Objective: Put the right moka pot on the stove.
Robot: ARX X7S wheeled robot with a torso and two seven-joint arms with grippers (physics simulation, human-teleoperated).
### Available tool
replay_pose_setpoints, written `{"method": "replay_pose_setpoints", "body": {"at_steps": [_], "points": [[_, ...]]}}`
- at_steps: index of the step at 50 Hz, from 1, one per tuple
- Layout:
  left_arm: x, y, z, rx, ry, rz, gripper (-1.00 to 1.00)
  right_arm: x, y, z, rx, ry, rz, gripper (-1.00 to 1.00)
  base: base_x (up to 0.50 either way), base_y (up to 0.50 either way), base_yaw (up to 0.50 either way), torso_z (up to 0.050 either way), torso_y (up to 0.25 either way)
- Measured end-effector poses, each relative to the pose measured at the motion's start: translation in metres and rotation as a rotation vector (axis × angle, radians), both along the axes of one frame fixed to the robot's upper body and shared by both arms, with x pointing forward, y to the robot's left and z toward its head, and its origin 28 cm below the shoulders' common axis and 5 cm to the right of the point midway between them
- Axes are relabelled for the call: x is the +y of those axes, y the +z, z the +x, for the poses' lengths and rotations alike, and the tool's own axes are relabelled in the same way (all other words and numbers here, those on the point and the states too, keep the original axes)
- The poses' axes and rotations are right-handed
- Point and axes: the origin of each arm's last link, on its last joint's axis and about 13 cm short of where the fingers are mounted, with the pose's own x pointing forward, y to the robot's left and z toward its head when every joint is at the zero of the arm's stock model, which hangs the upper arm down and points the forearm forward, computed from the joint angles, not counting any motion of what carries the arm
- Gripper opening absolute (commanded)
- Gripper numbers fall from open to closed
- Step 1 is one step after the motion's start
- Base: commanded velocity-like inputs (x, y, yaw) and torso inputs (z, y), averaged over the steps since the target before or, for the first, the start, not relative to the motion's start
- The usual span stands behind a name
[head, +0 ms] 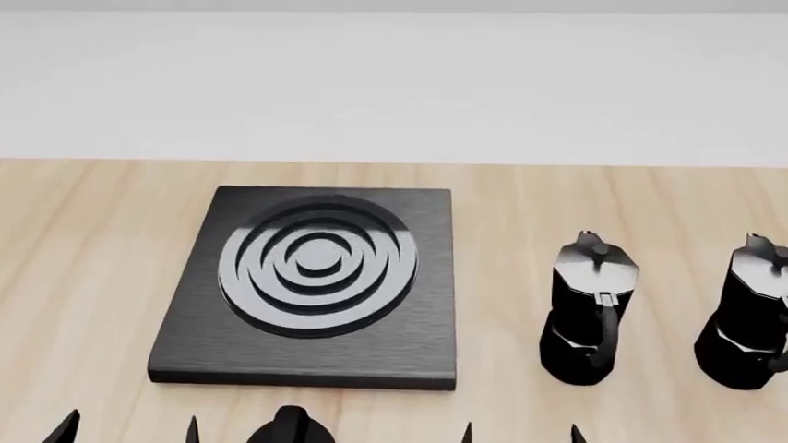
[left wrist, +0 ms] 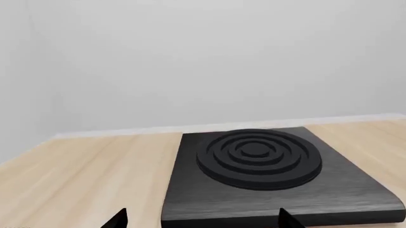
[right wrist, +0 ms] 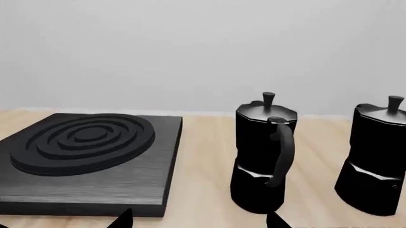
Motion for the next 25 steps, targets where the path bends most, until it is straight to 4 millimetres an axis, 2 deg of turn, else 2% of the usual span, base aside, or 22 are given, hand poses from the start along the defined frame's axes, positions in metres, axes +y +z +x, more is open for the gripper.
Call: {"method": "replay_pose_setpoints", "body": {"at_steps": [25], "points": [[-0.0005, 0.0005, 0.0004, 0.006, 0.001, 0.005, 1.00, -0.0008, -0.0008, 0.0006, 0.004, 0.000, 0.002, 1.00, 0.21, -0.10, 0.00, 0.000, 0.000]]}}
